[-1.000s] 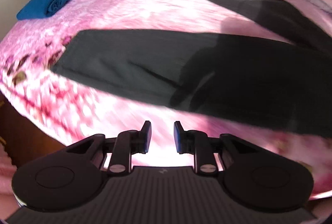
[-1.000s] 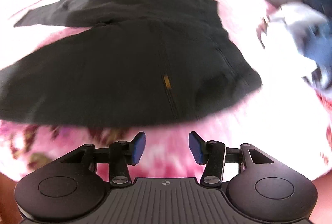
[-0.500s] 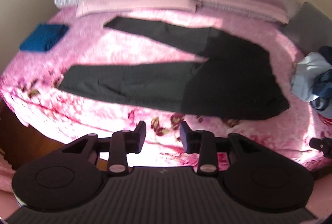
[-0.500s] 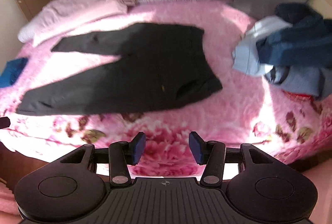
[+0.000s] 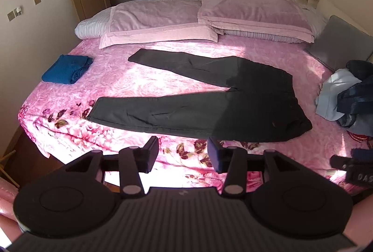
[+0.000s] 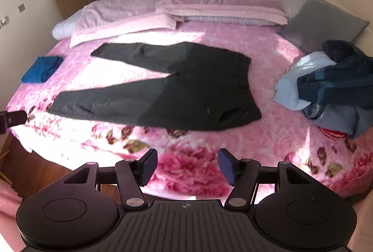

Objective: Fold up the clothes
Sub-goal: 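Pull both open grippers back above the flat black pants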

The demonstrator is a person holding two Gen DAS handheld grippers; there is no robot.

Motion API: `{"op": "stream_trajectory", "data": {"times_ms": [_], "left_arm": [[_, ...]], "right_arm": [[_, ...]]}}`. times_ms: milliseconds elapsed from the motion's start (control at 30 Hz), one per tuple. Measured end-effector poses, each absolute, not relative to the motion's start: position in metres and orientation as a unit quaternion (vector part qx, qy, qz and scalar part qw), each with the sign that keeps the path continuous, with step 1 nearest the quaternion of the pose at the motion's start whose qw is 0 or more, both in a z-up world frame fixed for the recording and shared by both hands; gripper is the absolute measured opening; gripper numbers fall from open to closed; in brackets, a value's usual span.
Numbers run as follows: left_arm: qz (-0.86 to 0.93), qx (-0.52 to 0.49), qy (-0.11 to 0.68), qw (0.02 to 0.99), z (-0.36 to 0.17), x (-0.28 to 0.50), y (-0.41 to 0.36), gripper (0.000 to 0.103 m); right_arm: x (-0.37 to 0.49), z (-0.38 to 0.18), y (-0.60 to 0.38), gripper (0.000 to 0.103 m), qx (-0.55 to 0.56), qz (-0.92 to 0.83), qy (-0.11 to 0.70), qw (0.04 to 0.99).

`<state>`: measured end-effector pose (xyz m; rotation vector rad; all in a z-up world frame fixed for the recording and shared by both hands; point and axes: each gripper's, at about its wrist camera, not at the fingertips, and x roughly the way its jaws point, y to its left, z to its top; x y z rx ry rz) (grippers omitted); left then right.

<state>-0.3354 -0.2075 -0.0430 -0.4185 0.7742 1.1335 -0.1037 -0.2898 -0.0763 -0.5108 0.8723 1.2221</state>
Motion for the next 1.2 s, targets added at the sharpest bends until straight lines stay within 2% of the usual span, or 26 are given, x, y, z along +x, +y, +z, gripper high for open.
{"op": "stream_trajectory", "data": {"times_ms": [933,1200], "left_arm": [[0.54,-0.201,0.39,0.718,-0.037,-0.359,-0.208,0.044],[0.545,-0.219,0.386,0.711,-0.044,-0.372,-0.208,0.044]], "right_arm": [[-0.11,-0.066,-0.283,0.061,-0.247,0.534,0.424,0.688],[-0.118,-0.068,-0.278,0.061,-0.246,0.546,0.411,0.688]]}}
